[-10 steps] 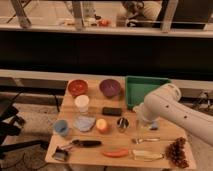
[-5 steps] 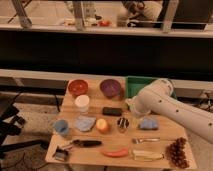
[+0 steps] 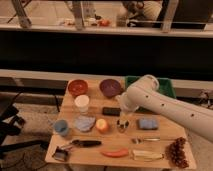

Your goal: Wipe red bowl with eraser

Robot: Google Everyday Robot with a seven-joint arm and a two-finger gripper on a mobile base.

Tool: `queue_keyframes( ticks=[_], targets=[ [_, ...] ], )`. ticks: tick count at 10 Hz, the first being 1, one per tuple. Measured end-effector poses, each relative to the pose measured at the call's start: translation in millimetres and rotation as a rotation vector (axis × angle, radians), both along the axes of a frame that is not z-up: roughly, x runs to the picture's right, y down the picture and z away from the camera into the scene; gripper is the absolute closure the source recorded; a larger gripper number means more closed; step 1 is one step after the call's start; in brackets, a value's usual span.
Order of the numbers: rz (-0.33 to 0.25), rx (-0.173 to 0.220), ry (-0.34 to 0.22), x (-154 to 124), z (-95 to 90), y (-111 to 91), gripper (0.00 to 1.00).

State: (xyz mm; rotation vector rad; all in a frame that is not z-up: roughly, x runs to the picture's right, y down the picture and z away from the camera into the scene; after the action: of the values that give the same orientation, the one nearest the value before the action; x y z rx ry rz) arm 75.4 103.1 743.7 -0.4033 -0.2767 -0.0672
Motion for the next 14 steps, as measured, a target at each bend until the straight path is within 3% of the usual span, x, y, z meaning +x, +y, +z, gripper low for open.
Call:
queue_keyframes(
  ticks=[6,11,14],
  targets=[
    [-0.049,0.030,-0.101,-50.5,-13.3,7.6,0.20],
    [-0.076,0.063,-0.146,-71.7,14.4,-6.6,0.20],
    [-0.077,0.093,-0.138,-63.6,25.2,-22.7,0.20]
  ],
)
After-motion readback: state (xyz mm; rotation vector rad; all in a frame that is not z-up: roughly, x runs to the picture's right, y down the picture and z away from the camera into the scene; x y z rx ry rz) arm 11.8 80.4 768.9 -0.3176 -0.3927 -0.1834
